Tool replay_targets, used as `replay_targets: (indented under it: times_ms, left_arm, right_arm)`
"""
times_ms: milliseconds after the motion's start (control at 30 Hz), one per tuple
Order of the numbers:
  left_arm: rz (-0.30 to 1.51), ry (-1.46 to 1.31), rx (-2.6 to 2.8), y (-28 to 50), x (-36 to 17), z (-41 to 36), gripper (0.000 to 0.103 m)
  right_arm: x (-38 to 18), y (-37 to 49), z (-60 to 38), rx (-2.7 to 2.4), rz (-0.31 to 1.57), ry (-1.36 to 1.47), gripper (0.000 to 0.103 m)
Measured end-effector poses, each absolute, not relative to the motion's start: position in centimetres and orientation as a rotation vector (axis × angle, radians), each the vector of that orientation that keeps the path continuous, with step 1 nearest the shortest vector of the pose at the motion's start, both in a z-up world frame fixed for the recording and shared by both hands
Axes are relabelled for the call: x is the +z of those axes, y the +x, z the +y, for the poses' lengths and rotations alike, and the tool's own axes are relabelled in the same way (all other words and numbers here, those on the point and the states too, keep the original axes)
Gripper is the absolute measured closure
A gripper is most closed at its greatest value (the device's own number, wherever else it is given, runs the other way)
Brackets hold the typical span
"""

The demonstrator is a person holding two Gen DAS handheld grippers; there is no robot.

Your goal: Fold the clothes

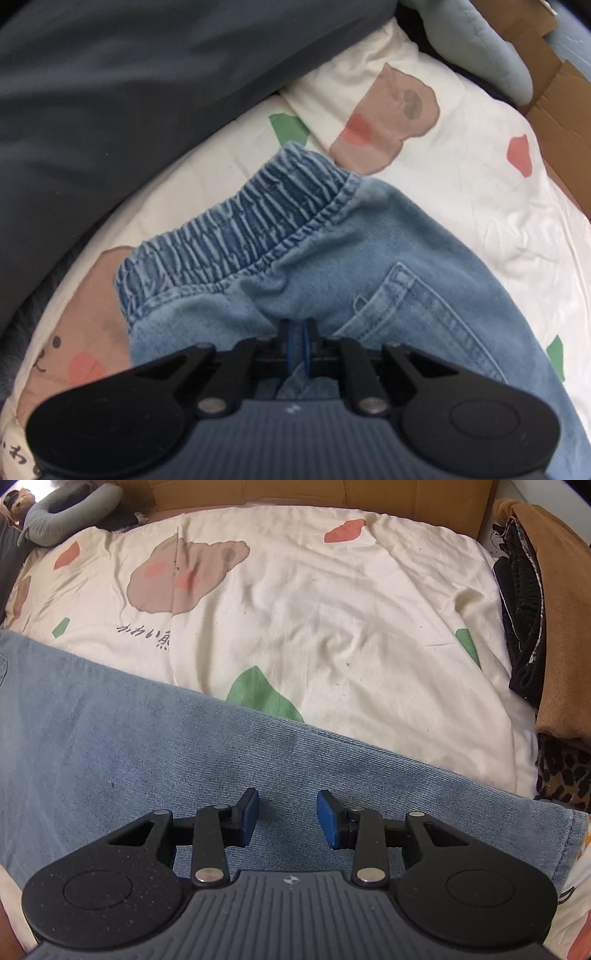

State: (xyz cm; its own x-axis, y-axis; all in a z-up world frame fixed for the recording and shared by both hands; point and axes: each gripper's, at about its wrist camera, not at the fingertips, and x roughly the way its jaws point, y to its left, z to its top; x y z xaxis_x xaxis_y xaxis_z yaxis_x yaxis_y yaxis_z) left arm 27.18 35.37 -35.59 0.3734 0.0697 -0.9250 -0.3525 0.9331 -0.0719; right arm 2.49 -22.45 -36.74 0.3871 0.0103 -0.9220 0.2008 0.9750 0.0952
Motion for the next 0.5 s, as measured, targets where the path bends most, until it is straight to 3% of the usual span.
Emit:
replay_targets:
  times_ms: [133,333,500]
  left_arm:
    - [1.121,-0.274,0.255,25.8,-32.8,35.9,0.086]
    - [1.105,-0.280,0.226,23.2,-29.8,36.4,0.086]
    - [1.145,-0.239,0.236,21.9,-31.0,36.7,0.086]
  right_arm:
    - [-36.3,2.4,-22.5,-0.120,1.164,0.211,0.061]
    - [-35.9,2.1,-22.8,-0.124,1.161,0.223,0.061]
    - [-35.7,1.8,-23.1,-0.131,1.162,0.220,0.061]
